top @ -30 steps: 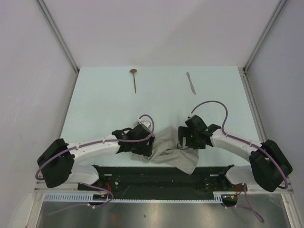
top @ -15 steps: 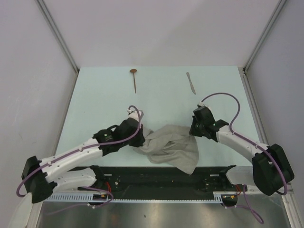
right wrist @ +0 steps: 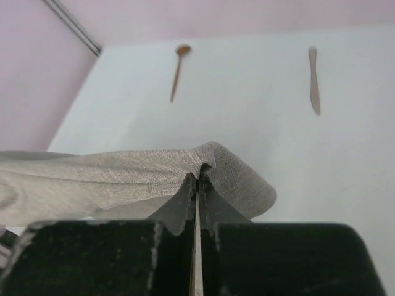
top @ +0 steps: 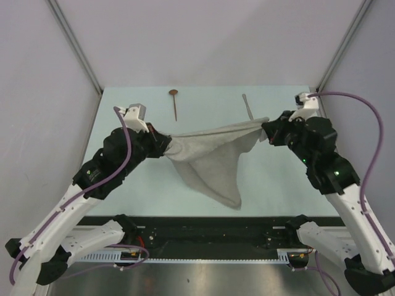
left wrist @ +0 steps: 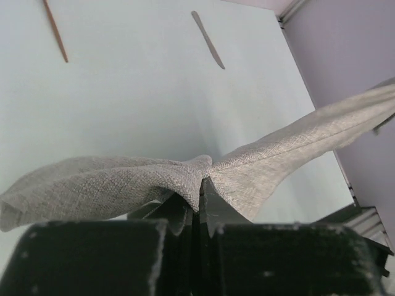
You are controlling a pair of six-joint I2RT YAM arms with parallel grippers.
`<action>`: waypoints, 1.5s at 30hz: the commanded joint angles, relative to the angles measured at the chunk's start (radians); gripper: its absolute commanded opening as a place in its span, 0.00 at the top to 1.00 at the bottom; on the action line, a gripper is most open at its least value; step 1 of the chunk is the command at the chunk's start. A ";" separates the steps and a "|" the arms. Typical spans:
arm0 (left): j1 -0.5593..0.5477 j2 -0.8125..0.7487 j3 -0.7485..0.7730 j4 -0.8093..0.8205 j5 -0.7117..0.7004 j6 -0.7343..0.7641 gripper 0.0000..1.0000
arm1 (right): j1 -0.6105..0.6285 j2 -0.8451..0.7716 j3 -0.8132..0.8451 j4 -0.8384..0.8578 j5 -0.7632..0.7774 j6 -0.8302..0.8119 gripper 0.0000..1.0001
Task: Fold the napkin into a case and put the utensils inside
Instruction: Pick up the crumpled napkin from the center of the board, then flatten out the crumpled napkin at the center of the board.
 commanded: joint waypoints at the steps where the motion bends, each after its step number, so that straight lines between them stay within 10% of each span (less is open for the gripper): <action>1: 0.025 -0.060 0.029 -0.034 -0.016 0.048 1.00 | -0.017 -0.068 0.115 -0.075 0.080 -0.110 1.00; 12: 0.028 -0.181 -0.072 0.018 0.070 -0.068 1.00 | -0.018 -0.062 0.172 -0.015 0.089 -0.097 1.00; 20: 0.345 0.346 0.153 -0.085 0.277 -0.133 0.98 | -0.219 0.636 0.619 -0.031 -0.094 -0.011 1.00; 23: 0.494 0.564 0.217 -0.036 0.372 -0.131 0.85 | -0.236 0.855 0.837 -0.047 -0.200 -0.004 0.93; 24: 0.513 0.619 0.260 -0.011 0.343 -0.124 0.60 | -0.237 1.016 0.923 -0.144 -0.200 -0.004 0.73; 29: 0.528 0.916 0.541 -0.218 0.139 -0.006 0.06 | -0.198 1.352 1.433 -0.537 0.099 -0.033 0.22; 32: 0.513 0.873 0.467 -0.255 0.091 0.010 0.00 | -0.173 1.270 1.247 -0.607 0.204 0.034 0.10; 37: 0.436 0.565 0.005 -0.119 0.058 -0.034 0.07 | -0.127 0.820 0.391 -0.304 0.145 0.106 0.11; 45: 0.309 0.494 -0.222 -0.151 -0.025 -0.174 0.11 | -0.072 0.508 -0.083 -0.193 0.080 0.257 0.19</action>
